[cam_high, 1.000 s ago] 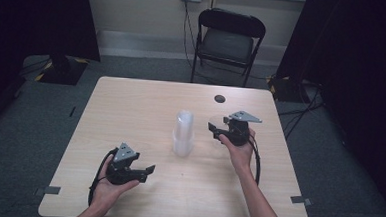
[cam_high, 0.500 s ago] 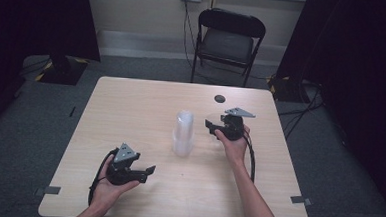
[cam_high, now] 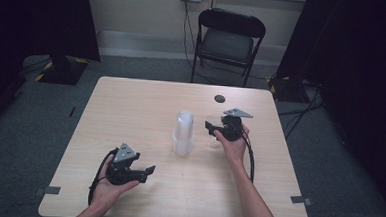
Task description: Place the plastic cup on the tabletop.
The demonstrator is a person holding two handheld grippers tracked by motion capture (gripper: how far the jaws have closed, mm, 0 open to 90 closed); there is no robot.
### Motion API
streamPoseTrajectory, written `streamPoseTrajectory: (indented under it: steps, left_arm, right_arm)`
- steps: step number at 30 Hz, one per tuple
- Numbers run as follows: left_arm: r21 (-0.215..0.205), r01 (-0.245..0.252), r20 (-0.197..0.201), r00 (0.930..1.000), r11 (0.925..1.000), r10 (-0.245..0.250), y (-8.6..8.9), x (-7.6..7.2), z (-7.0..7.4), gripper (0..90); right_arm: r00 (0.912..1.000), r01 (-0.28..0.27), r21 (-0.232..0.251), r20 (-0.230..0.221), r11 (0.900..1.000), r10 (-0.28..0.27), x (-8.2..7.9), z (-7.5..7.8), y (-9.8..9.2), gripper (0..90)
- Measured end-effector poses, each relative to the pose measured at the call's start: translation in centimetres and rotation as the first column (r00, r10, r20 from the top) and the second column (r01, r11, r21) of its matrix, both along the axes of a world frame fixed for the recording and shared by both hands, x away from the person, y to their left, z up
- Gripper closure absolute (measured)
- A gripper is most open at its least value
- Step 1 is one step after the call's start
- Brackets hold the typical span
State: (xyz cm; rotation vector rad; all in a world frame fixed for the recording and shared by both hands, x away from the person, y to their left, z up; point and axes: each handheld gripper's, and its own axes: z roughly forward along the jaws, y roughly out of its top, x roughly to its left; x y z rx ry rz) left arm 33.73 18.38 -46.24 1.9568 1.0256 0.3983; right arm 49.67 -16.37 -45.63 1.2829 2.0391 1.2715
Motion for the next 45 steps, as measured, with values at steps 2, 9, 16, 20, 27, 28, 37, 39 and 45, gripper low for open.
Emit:
streamPoseTrajectory:
  steps: [2, 9, 16, 20, 27, 28, 37, 39, 45]
  left_arm:
    - [0.003, 0.001, 0.001, 1.0000, 1.0000, -0.001, 0.0, 0.0, 0.0, 24.4]
    - [0.001, 0.000, -0.004, 1.0000, 1.0000, 0.000, 0.0, 0.1, -0.1, 24.5]
    - [-0.001, -0.007, -0.012, 0.9999, 1.0000, 0.007, 0.0, 0.2, -0.1, 24.3]
    - [-0.002, -0.005, -0.015, 0.9999, 1.0000, 0.005, 0.1, 0.2, -0.1, 24.1]
    - [-0.002, -0.012, -0.019, 0.9997, 0.9999, 0.012, 0.2, 0.3, -0.1, 23.6]
    - [-0.004, -0.013, -0.021, 0.9997, 0.9999, 0.013, 0.2, 0.3, -0.2, 23.6]
    - [-0.001, -0.002, -0.025, 0.9997, 1.0000, 0.002, 0.2, 0.3, -0.2, 23.4]
    - [-0.007, -0.007, -0.027, 0.9996, 1.0000, 0.006, 0.2, 0.3, -0.2, 23.3]
    - [-0.016, -0.011, -0.027, 0.9996, 0.9998, 0.011, 0.6, 0.5, 0.1, 23.0]
  right_arm:
    - [1.0000, -0.005, -0.016, 0.001, 1.000, 0.005, -0.3, 0.0, 0.0, 24.5]
    - [0.9998, -0.017, -0.028, -0.008, 0.999, 0.016, -1.0, -0.5, -0.4, 24.7]
    - [0.9993, -0.032, -0.023, -0.019, 0.999, 0.032, -1.5, -0.6, -0.7, 24.9]
    - [0.9987, -0.044, -0.022, -0.028, 0.999, 0.043, -1.7, -0.6, -0.7, 23.9]
    - [0.9975, -0.054, -0.020, -0.046, 0.998, 0.054, -1.9, -0.9, -0.6, 20.8]
    - [0.9969, -0.060, -0.020, -0.052, 0.998, 0.059, -1.9, -1.0, -0.6, 20.5]
    - [0.9948, -0.067, -0.022, -0.078, 0.998, 0.065, -2.3, -1.3, -0.9, 17.0]
    - [0.9944, -0.069, -0.019, -0.081, 0.997, 0.067, -2.4, -1.3, -1.0, 17.0]
    - [0.9963, -0.055, -0.028, -0.068, 0.998, 0.053, -3.0, -0.9, -1.4, 16.4]
